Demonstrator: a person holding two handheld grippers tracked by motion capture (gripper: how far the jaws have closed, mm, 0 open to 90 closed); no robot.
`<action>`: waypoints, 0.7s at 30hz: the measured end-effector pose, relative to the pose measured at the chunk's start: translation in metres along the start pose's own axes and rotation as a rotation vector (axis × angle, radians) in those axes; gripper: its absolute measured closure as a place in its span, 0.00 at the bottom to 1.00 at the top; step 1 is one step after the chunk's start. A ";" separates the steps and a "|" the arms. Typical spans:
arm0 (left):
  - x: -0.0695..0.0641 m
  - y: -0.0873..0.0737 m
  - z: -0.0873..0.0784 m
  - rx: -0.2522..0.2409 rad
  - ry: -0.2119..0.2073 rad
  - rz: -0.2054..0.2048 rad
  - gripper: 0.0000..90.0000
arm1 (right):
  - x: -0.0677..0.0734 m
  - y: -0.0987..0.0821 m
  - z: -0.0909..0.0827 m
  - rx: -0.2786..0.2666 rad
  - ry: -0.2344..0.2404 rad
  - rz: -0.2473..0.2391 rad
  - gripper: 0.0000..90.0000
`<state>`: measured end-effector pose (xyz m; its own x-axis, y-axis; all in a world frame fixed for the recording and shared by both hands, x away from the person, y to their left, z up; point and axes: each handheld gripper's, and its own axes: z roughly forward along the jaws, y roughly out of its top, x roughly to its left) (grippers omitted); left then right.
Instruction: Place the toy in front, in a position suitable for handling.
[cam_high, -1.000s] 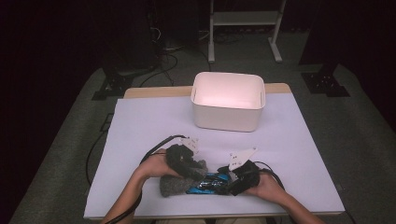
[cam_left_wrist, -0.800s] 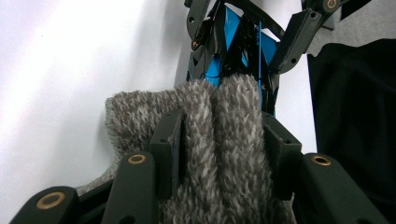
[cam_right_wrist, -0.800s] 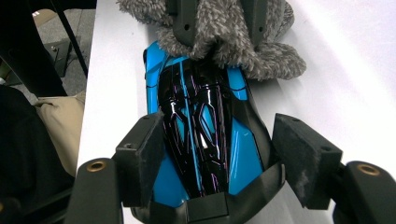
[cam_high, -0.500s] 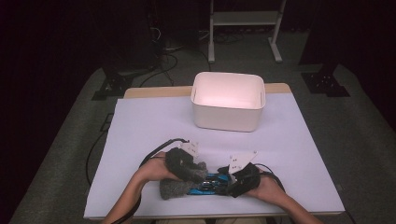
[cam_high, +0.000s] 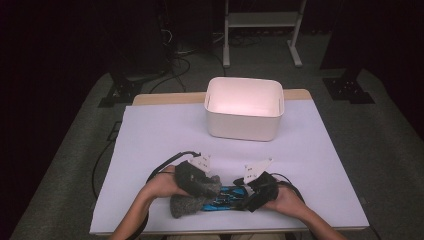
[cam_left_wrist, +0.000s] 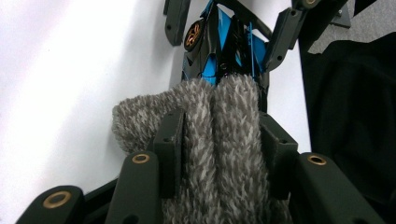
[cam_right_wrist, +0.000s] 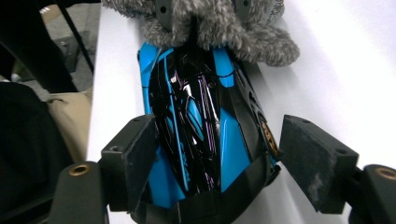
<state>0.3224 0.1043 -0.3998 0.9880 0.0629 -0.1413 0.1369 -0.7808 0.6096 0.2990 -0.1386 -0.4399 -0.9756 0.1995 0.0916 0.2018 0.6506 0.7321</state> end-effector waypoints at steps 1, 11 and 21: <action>-0.002 0.000 -0.001 -0.004 -0.001 0.005 0.65 | 0.000 0.000 0.000 0.000 0.007 0.000 0.29; -0.016 0.000 -0.012 -0.045 -0.035 0.047 0.68 | 0.005 0.007 0.008 0.029 0.095 0.009 0.35; -0.022 -0.001 -0.015 -0.062 -0.071 0.058 0.68 | 0.012 0.010 0.018 0.056 0.158 0.000 0.49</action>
<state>0.3017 0.1125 -0.3858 0.9871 -0.0276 -0.1580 0.0856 -0.7420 0.6649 0.2907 -0.1163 -0.4438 -0.9762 0.0843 0.2000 0.2019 0.6914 0.6937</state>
